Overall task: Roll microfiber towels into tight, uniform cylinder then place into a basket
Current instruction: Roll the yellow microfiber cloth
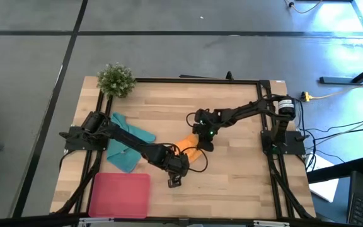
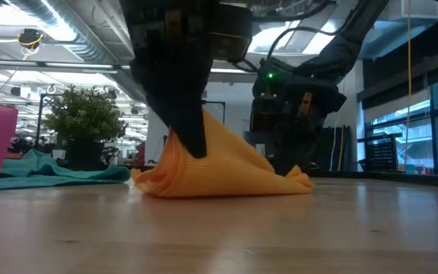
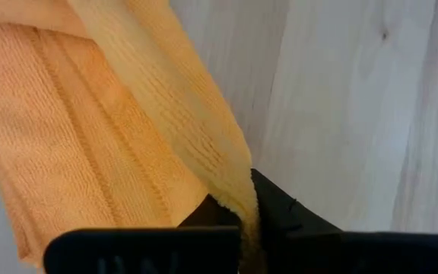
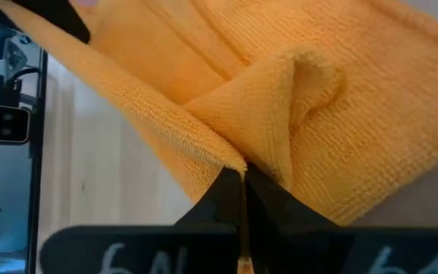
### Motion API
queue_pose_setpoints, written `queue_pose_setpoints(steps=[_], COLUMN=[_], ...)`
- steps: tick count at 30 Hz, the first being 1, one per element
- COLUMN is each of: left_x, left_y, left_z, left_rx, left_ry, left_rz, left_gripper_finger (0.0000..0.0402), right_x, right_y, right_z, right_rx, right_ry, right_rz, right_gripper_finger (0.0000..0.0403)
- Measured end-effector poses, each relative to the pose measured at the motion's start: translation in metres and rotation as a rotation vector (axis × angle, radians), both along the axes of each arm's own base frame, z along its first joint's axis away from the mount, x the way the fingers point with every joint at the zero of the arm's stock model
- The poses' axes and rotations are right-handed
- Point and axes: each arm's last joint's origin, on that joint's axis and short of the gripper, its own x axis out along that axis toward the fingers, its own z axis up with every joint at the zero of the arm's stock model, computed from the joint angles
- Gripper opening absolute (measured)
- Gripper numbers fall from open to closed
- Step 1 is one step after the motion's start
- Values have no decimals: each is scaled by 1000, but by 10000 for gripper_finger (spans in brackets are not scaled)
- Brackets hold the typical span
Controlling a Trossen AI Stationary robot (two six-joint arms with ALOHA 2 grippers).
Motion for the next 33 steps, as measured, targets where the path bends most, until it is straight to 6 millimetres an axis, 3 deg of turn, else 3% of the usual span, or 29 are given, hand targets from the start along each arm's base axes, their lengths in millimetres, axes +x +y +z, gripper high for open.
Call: queue_pose_setpoints(steps=[10, 23, 28, 33], left_x=[-8, -9, -9, -9], left_y=[-1, -1, -2, -2], left_z=[-12, -13, -13, -14], left_rx=[-4, -10, -2, 6], left_ry=[40, 48, 49, 48], left_rz=[61, 63, 35, 16], left_gripper_finger=[0, 0, 0, 0], right_x=[-6, -15, -16, -15], right_y=[20, 67, 70, 57], right_z=[33, 36, 37, 38], right_rx=[-157, -131, -63, -9], right_ry=[-33, 72, 67, 91], right_rz=[-4, 90, 128, 64], right_gripper_finger=[6, 11, 12, 13])
